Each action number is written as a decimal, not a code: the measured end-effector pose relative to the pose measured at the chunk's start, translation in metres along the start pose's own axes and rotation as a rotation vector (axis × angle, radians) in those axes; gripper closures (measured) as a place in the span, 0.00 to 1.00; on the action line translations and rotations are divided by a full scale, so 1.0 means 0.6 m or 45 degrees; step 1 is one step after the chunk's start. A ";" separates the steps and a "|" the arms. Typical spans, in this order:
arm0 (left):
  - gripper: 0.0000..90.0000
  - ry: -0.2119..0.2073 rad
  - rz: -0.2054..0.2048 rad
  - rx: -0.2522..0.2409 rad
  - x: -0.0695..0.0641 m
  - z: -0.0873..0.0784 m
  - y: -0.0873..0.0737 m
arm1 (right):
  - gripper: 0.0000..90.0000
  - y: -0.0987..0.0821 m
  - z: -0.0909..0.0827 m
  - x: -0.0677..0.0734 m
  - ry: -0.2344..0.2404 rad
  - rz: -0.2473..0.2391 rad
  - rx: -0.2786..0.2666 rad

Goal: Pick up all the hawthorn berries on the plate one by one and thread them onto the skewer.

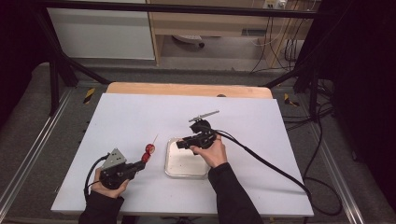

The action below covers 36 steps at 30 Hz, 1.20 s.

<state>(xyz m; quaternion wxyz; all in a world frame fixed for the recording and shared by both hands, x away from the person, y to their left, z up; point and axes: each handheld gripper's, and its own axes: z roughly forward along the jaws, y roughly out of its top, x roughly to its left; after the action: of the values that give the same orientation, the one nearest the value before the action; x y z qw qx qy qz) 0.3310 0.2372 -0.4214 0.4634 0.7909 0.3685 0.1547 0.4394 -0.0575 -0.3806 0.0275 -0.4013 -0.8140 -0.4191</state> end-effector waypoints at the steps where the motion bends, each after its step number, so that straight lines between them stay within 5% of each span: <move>1: 0.98 -0.002 0.002 -0.002 -0.002 0.001 0.000 | 0.68 -0.007 -0.004 0.000 0.017 0.014 -0.042; 11: 0.98 -0.024 -0.036 -0.031 -0.025 0.006 0.003 | 0.68 -0.061 -0.019 0.002 0.171 0.203 -0.424; 18: 0.98 -0.032 -0.063 -0.045 -0.039 0.009 0.004 | 0.68 -0.079 -0.010 0.011 0.222 0.264 -0.637; 28: 0.98 -0.042 -0.134 -0.060 -0.058 0.015 0.007 | 0.68 -0.085 -0.009 0.024 0.274 0.366 -0.886; 36: 0.98 -0.070 -0.183 -0.082 -0.075 0.022 0.009 | 0.68 -0.088 -0.007 0.027 0.315 0.424 -1.012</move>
<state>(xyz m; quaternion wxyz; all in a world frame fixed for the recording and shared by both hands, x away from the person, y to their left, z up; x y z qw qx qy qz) 0.3106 0.1943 -0.4193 0.5085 0.7511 0.4061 0.1112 0.3917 -0.0677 -0.4063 0.0354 -0.4531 -0.5045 -0.7341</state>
